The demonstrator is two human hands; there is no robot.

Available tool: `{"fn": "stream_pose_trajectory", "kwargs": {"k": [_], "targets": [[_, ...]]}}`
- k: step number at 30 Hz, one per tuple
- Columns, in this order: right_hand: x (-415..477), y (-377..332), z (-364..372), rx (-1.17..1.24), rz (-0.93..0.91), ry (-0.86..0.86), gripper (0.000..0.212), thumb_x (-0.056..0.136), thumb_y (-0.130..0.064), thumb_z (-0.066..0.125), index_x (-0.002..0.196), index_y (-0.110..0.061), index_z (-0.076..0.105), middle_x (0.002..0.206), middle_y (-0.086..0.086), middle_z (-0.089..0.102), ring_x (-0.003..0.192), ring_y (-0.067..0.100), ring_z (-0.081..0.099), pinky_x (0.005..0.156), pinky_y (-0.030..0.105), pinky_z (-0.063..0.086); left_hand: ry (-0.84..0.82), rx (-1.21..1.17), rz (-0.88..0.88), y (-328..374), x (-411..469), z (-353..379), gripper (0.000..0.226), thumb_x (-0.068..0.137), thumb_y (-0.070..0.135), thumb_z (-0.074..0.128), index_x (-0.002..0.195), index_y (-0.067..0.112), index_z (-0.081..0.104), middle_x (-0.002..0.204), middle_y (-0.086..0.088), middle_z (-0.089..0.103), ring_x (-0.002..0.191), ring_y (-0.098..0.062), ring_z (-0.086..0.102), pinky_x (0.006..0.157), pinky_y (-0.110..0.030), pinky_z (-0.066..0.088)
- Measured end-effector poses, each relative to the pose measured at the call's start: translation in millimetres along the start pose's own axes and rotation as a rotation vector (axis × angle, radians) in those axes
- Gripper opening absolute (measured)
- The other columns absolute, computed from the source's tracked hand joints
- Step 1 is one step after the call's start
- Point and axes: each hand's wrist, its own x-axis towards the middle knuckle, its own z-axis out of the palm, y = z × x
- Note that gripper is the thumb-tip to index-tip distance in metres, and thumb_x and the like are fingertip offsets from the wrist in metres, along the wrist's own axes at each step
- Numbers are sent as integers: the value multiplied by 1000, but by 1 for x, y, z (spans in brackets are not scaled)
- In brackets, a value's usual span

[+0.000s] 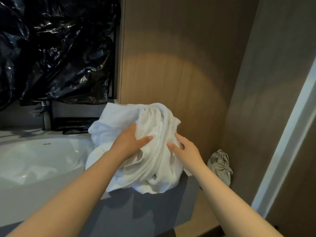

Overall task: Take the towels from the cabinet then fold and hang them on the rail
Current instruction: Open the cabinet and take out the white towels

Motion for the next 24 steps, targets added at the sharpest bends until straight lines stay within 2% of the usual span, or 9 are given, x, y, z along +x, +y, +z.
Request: {"fn": "stream_pose_trajectory", "kwargs": {"k": [2, 4, 7, 10, 14, 21, 24], "targets": [[-19, 10, -15, -99, -38, 34, 58, 91, -51, 60, 144, -34, 45, 141, -15, 52, 129, 10, 50, 93, 21, 39, 75, 174, 47, 9, -13, 1, 73, 87, 56, 57, 143, 14, 35, 140, -9, 46, 122, -28, 48, 99, -40, 42], [-37, 20, -32, -236, -50, 72, 58, 89, -52, 61, 143, -34, 45, 140, -16, 52, 127, 8, 50, 97, 24, 42, 155, 367, 153, 26, -31, 4, 71, 90, 54, 54, 143, 13, 32, 144, -12, 40, 125, -31, 44, 102, -40, 39], [-61, 31, -53, -419, -47, 126, 52, 90, -48, 64, 138, -33, 51, 131, -12, 59, 115, 7, 56, 95, 26, 48, 151, 520, 368, 61, -57, 14, 63, 93, 54, 49, 143, 19, 34, 150, -5, 35, 130, -26, 41, 106, -39, 36], [-87, 43, -74, -517, -41, 160, 38, 90, -42, 66, 126, -33, 60, 116, -13, 64, 103, 5, 58, 87, 25, 53, 84, 521, 498, 93, -76, 35, 50, 94, 48, 50, 134, 19, 47, 137, -2, 49, 119, -22, 48, 99, -35, 43], [-123, 67, -111, -684, -1, 165, 31, 90, -39, 65, 120, -32, 63, 109, -14, 64, 104, 8, 59, 88, 29, 51, -32, 545, 611, 121, -90, 78, 42, 93, 45, 51, 123, 15, 54, 124, -3, 54, 113, -22, 49, 94, -37, 44], [-184, 120, -168, -829, 171, 136, 32, 92, -40, 62, 123, -31, 60, 117, -11, 63, 106, 7, 59, 89, 28, 52, -237, 548, 675, 142, -106, 172, 34, 93, 44, 51, 115, 17, 54, 116, -4, 55, 106, -24, 53, 84, -34, 46], [-203, 148, -185, -855, 242, 124, 32, 93, -41, 60, 123, -31, 60, 116, -11, 63, 101, 7, 59, 86, 27, 52, -324, 537, 682, 148, -110, 217, 36, 93, 44, 52, 118, 19, 55, 116, -4, 57, 106, -24, 55, 84, -35, 47]]}}
